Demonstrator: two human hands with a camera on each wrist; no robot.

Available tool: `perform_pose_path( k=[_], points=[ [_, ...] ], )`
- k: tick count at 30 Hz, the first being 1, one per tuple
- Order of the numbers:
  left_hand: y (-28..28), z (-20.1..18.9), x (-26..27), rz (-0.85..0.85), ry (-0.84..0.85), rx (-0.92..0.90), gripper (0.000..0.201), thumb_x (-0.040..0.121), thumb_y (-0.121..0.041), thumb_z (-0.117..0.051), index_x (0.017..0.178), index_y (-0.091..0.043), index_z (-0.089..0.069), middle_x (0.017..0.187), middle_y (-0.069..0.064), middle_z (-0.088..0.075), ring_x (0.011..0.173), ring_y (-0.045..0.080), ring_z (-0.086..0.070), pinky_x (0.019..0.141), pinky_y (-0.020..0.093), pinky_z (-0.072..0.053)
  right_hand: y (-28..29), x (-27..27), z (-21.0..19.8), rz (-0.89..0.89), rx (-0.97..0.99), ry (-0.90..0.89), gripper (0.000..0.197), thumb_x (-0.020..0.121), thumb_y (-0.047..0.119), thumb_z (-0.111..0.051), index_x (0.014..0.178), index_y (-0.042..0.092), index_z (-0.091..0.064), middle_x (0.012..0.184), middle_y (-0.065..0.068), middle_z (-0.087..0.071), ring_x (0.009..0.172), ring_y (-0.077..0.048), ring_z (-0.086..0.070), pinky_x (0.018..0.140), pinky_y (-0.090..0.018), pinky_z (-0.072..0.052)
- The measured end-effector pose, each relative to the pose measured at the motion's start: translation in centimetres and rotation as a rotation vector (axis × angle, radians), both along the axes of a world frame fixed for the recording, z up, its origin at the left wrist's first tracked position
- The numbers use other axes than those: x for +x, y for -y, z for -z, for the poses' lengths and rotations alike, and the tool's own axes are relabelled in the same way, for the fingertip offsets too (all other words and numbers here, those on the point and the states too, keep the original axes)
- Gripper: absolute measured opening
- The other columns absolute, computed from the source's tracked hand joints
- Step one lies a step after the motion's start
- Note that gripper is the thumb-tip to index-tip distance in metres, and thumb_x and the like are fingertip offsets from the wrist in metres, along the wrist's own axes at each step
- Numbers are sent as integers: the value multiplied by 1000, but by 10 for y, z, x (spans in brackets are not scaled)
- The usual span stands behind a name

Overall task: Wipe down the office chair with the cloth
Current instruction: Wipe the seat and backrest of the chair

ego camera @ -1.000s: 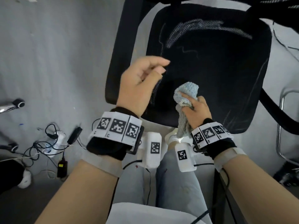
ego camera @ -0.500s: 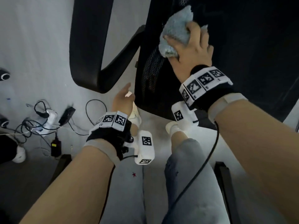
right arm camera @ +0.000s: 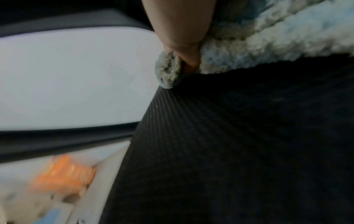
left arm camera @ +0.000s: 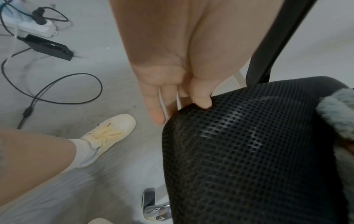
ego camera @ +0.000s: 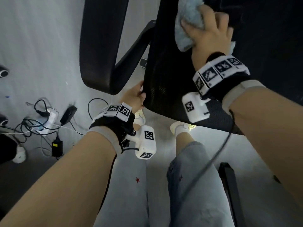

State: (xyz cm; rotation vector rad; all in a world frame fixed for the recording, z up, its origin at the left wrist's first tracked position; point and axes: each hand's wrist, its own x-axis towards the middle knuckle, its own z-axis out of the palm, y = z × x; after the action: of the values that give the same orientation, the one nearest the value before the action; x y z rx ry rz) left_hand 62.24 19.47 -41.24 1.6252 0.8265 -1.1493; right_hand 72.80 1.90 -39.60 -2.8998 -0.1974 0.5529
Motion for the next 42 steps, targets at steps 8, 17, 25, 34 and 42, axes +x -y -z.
perform_pose_path(
  k=[8, 17, 25, 34, 42],
  points=[
    [5, -1, -5, -52, -91, 48, 39, 96, -17, -39, 135, -14, -38, 138, 10, -46, 121, 30, -50, 94, 47, -48, -24, -71, -4, -709, -52, -140, 48, 79, 27, -49, 124, 45, -52, 145, 8, -38, 126, -31, -25, 100, -47, -31],
    [-1, -2, -8, -320, -217, -48, 33, 98, -29, -36, 129, -20, -44, 128, 7, -51, 93, 25, -62, 72, 35, -55, -22, -31, 1, -141, -47, -101, 51, 90, 18, -42, 135, 41, -37, 154, 2, -19, 133, -39, -20, 105, -50, -20],
    [-2, -5, -15, -483, -231, -115, 35, 97, -3, -36, 130, -10, -44, 126, 15, -54, 78, 26, -60, 69, 32, -53, -10, -85, 5, -803, -80, -103, 48, 70, 26, -56, 115, 44, -59, 140, 5, -48, 123, -34, -39, 97, -45, -34],
    [-3, -7, -23, -550, -185, -208, 64, 83, 25, -30, 138, -7, -35, 111, 12, -57, 107, 27, -57, 92, 38, -48, -19, -83, 7, -448, -78, -53, 50, 81, 23, -31, 121, 41, -56, 145, 4, -40, 126, -37, -30, 101, -53, -26],
    [-1, -9, -23, -546, -172, -172, 79, 71, 33, -20, 138, -6, -35, 138, 20, -44, 122, 34, -49, 97, 36, -45, 4, -77, 10, -627, -110, -97, 46, 82, 38, -39, 125, 45, -50, 146, 4, -40, 128, -31, -27, 100, -48, -28]
  ],
)
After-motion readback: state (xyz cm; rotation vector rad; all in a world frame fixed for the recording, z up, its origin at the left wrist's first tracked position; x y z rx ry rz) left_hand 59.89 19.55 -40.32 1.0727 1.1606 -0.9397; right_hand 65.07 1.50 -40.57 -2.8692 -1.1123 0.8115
